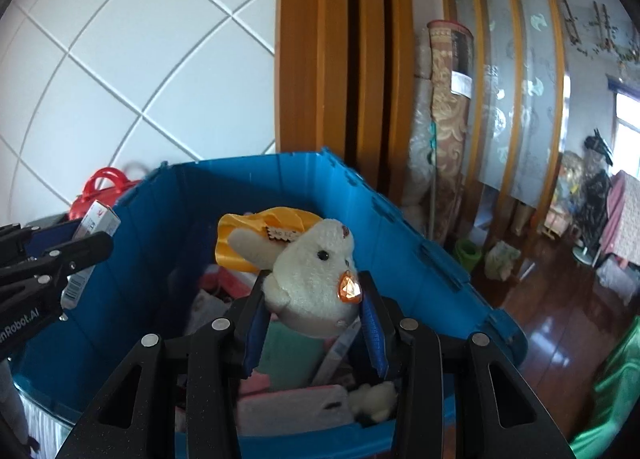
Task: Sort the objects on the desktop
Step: 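Carry the ointment box and plush bunny into the blue crate and open both tools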
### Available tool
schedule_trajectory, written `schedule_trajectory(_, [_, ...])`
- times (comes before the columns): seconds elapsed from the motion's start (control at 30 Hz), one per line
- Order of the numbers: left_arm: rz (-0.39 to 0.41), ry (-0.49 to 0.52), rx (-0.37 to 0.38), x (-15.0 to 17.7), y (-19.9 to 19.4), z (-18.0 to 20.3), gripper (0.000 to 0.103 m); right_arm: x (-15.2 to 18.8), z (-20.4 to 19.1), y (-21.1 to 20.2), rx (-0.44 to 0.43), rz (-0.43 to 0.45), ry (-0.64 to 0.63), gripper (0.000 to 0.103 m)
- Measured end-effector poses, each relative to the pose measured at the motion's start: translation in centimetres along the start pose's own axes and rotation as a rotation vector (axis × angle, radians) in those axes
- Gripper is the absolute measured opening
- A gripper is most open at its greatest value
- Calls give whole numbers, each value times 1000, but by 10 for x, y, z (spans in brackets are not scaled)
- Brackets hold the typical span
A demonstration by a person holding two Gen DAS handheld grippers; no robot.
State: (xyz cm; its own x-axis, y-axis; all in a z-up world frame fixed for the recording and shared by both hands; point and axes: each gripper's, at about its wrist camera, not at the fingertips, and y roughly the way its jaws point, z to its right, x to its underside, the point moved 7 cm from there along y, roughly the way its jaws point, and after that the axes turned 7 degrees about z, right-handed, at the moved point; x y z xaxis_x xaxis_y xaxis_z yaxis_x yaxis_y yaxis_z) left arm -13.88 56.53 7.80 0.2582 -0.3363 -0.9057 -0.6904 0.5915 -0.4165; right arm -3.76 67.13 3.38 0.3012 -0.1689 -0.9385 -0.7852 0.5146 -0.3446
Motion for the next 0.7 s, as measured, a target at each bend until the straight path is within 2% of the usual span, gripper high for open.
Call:
schedule_trajectory(0.27, [-36, -5, 12, 1, 16, 11, 28, 8, 21, 22, 4, -38, -5, 41])
schedule_trajectory(0.6, [-49, -32, -23, 1, 15, 5, 29, 9, 21, 33, -8, -53, -12, 43])
schedule_trajectory(0.63, [-49, -36, -27, 1, 15, 4, 35, 9, 21, 33, -9, -51, -13, 44])
schedule_trajectory(0.67, [-46, -41, -31, 1, 14, 3, 49, 8, 20, 33, -9, -49, -16, 45])
schedule_trajectory(0.7, [-39, -46, -33, 0, 12, 1, 56, 7, 19, 32, -9, -48, -17, 47])
